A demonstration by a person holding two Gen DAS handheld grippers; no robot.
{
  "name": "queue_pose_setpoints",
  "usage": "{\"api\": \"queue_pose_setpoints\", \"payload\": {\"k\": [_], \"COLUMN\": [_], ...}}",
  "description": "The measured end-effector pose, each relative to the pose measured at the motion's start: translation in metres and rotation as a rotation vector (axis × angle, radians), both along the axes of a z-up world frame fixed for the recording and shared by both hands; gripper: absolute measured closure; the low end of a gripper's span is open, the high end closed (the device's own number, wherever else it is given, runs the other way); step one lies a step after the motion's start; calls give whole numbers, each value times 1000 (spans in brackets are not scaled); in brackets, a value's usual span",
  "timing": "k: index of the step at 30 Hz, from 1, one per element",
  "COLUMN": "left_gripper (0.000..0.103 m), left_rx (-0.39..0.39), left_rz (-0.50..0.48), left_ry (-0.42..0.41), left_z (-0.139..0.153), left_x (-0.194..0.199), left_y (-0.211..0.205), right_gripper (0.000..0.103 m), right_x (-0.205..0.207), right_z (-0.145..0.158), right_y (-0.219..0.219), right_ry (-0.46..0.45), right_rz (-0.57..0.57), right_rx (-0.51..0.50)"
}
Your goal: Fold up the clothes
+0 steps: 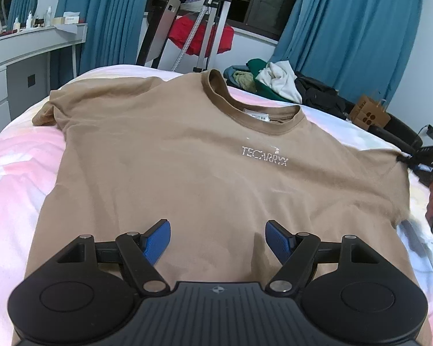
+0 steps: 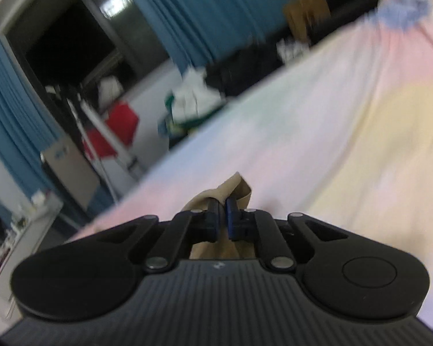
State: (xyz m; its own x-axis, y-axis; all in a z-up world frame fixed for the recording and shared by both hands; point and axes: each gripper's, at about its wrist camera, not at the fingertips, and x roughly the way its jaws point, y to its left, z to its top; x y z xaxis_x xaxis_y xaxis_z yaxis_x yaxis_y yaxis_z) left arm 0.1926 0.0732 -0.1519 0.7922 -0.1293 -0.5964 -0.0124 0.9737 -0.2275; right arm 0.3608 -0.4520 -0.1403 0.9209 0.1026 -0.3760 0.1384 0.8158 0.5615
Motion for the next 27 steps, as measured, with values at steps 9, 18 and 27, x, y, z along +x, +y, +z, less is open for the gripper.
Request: {"api": "queue_pose_setpoints", "payload": {"k": [9,18,27], "left_gripper": [29,29,29], "left_rx": [-5,-45,-100], "left_rz": [17,34,69], "left_ry": [-19,-34,-17], "left_z": [8,22,23], "left_x": [-4,-20,-21], "left_y": [2,8,16], "right_gripper": [46,39,80], "right_x": [-9,-68,-59], "right_z": [-10,-36,-58], "right_y": [-8,-12,20], "right_ry": [55,233,305], "right_rz": [-54,14,15], "right_rx": [26,365,306]}}
